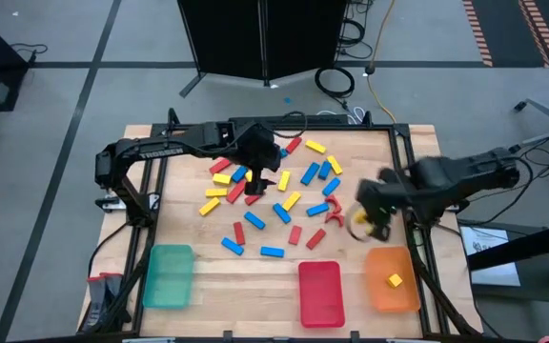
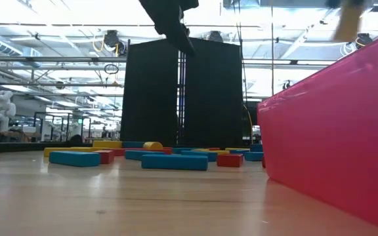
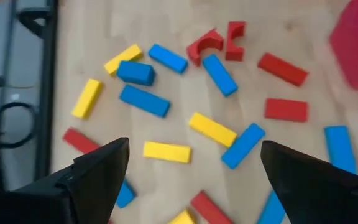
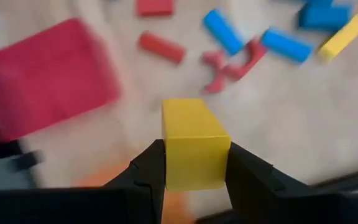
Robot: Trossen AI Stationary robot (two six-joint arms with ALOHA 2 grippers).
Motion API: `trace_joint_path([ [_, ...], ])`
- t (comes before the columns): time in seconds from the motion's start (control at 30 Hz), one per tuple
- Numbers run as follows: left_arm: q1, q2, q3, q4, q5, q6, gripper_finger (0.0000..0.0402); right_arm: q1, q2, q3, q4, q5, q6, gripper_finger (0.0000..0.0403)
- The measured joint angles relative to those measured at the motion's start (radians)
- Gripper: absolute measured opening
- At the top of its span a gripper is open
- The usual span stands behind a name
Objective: Sort blocks
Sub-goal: Put the yellow block into the orange bin
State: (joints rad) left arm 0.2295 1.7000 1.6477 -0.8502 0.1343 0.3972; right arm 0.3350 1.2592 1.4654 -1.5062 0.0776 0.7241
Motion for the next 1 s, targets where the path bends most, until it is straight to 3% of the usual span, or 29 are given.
trace_joint_path([
  [0.17,0.030,0.000,-0.013,0.008,0.063,-0.024,0.0367,0.228,-0.019,-0.011,-0.040,0.056,0.328,0.0117],
  [0.27,0.039,0.000,-0.024,0.003,0.069,-0.024,0.0367,0.328,-0.004,-0.093,-0.061,0.032,0.470,0.0117],
  [0.37,0.039,0.000,-0.033,0.021,0.070,-0.024,0.0367,0.391,0.004,-0.216,0.029,-0.033,0.548,0.0117],
  [0.6,0.039,0.000,-0.036,0.045,0.071,-0.026,0.0367,0.448,0.003,-0.451,0.250,-0.142,0.653,0.0117],
  [0.83,0.039,0.001,-0.036,0.060,0.071,-0.027,0.0367,0.447,0.004,-0.539,0.349,-0.201,0.651,0.0121],
  [1.0,0.039,0.001,-0.036,0.075,0.071,-0.027,0.0367,0.447,0.004,-0.540,0.355,-0.205,0.652,0.0209],
])
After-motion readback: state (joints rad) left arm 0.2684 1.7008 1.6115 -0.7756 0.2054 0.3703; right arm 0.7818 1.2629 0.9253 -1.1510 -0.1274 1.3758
